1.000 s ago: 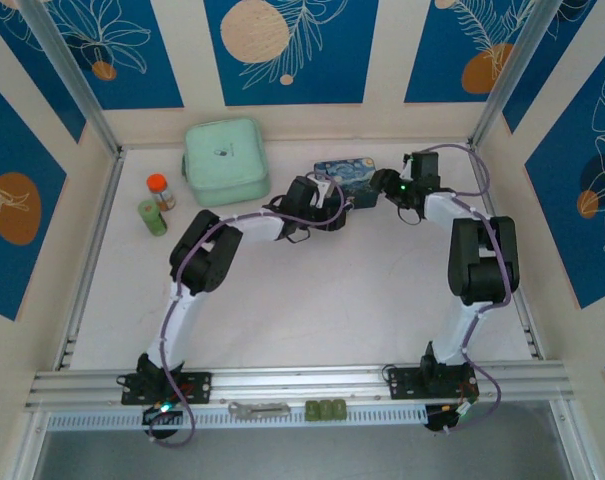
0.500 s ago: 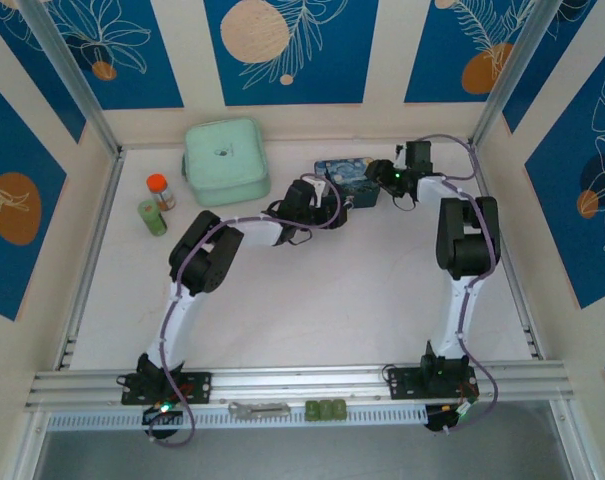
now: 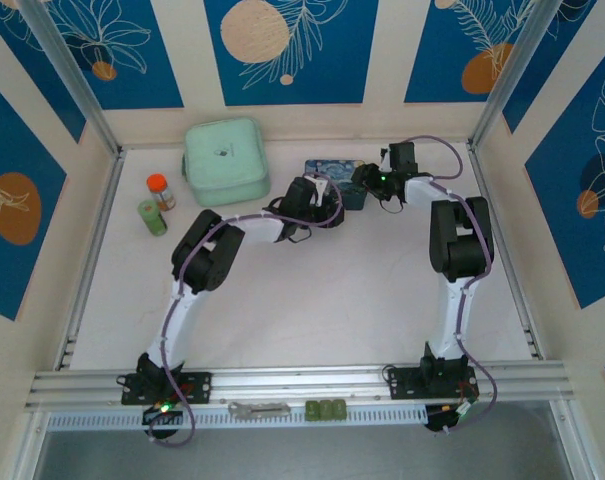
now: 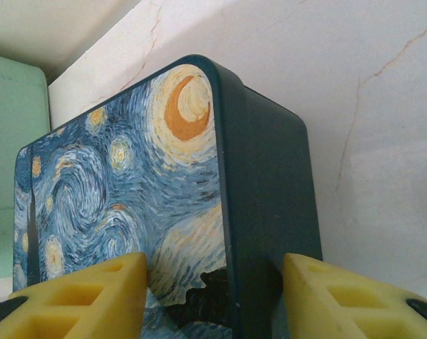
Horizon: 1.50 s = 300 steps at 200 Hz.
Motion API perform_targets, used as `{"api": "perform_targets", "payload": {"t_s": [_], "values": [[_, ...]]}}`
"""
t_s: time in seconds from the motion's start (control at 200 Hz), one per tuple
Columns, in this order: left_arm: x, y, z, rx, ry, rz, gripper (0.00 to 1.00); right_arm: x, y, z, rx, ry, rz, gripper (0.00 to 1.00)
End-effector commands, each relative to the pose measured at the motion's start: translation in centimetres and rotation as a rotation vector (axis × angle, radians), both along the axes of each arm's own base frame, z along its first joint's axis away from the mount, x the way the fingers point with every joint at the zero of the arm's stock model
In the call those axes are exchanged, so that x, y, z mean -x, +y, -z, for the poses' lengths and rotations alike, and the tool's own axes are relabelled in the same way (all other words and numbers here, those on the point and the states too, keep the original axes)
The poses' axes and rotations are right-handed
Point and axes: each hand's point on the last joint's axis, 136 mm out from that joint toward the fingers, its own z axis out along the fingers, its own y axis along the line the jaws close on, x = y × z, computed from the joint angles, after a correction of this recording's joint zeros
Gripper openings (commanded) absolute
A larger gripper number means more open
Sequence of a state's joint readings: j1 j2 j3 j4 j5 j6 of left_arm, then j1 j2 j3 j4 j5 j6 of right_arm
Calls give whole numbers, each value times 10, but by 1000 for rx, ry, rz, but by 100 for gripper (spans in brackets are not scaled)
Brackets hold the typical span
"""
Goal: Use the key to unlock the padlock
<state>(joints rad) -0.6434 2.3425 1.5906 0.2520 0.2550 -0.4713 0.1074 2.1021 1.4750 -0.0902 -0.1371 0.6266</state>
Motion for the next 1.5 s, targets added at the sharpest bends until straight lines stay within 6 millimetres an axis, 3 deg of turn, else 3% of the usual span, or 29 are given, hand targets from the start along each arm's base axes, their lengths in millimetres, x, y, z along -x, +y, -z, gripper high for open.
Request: {"api": "perform_targets", "payload": {"t_s": [0.0, 0.22, 0.39, 0.625, 0.805, 0.855, 1.025, 1.275, 1.495], "values": [[6, -7, 13, 8, 30, 65, 48, 32, 6, 30, -13, 162, -12, 51], [25, 7, 17, 2, 53, 60, 48, 32, 2, 30, -22, 169, 2, 50], [20, 7, 20, 16, 74, 62, 20, 32, 4, 30, -30, 173, 1, 49], [18, 12, 9, 137, 112, 49, 5, 33, 4, 32, -33, 182, -1, 47], [11, 22, -5, 356, 163, -13, 5, 37, -1, 38, -28, 215, 25, 46], [7, 28, -6, 373, 159, -61, 0, 38, -1, 39, -31, 220, 32, 45], [-1, 40, -11, 359, 111, -194, 0, 38, 2, 36, -43, 217, 34, 45], [-6, 40, 5, 431, 130, -395, 0, 40, 9, 38, -52, 225, 29, 43], [-10, 31, -4, 610, 100, -518, 0, 41, 13, 42, -63, 239, 19, 43]]}}
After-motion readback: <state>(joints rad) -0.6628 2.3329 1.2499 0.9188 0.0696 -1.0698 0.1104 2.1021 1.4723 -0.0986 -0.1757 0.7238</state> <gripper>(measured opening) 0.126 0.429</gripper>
